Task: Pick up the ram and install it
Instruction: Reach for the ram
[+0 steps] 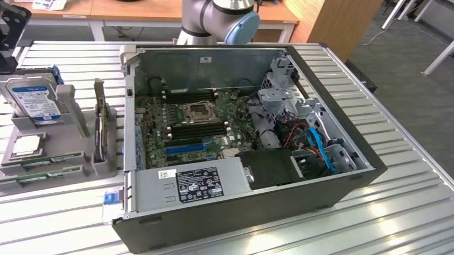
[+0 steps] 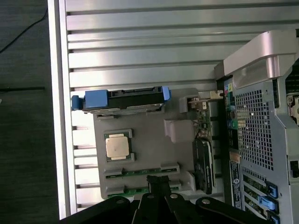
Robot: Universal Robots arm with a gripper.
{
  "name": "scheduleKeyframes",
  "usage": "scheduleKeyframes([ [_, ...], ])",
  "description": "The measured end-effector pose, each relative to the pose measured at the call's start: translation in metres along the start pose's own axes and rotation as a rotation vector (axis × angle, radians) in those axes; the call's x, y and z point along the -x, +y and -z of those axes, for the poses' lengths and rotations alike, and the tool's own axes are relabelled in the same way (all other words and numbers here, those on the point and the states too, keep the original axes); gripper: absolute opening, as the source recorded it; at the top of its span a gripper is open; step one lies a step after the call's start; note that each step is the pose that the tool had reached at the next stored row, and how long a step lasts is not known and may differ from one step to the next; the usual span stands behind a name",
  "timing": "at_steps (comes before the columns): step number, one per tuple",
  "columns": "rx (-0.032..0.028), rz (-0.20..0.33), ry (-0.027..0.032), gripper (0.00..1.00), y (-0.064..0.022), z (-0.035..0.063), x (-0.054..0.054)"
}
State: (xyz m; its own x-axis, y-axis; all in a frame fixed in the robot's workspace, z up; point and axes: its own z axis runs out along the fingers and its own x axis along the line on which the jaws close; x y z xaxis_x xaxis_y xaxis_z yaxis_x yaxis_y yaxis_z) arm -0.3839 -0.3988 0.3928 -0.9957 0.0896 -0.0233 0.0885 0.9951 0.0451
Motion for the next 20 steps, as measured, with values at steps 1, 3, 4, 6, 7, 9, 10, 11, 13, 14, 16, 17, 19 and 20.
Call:
scheduleKeyframes([
  [1, -0.0001, 0.000, 0.0001, 0.10, -0.0001, 0.0001, -0.0005],
  [3, 0.0000, 0.000, 0.0000, 0.10, -0.0001, 0.0001, -0.0006],
  [4, 0.0000, 0.000, 0.0000, 0.10, -0.0001, 0.0001, -0.0006],
  [6, 0.0000, 0.000, -0.0001, 0.10, -0.0003, 0.0001, -0.0032],
  [7, 0.0000, 0.000, 0.0000, 0.10, -0.0005, 0.0002, -0.0055],
  [9, 0.0000, 0.000, 0.0001, 0.10, -0.0007, 0.0003, -0.0076],
  [10, 0.0000, 0.000, 0.0001, 0.10, -0.0007, 0.0003, -0.0076],
  [11, 0.0000, 0.000, 0.0000, 0.10, -0.0007, 0.0003, -0.0076],
  [13, 0.0000, 0.000, 0.0000, 0.10, -0.0007, 0.0003, -0.0076],
  [14, 0.0000, 0.000, 0.0001, 0.10, -0.0011, 0.0003, -0.0076],
  [16, 0.0000, 0.000, 0.0001, 0.10, -0.0028, 0.0003, -0.0074],
  [17, 0.0000, 0.000, 0.0000, 0.10, -0.0041, 0.0004, -0.0073],
  [19, 0.0000, 0.000, 0.0000, 0.10, -0.0073, 0.0005, -0.0070],
  [20, 0.0000, 0.000, 0.0000, 0.10, -0.0090, 0.0006, -0.0069],
])
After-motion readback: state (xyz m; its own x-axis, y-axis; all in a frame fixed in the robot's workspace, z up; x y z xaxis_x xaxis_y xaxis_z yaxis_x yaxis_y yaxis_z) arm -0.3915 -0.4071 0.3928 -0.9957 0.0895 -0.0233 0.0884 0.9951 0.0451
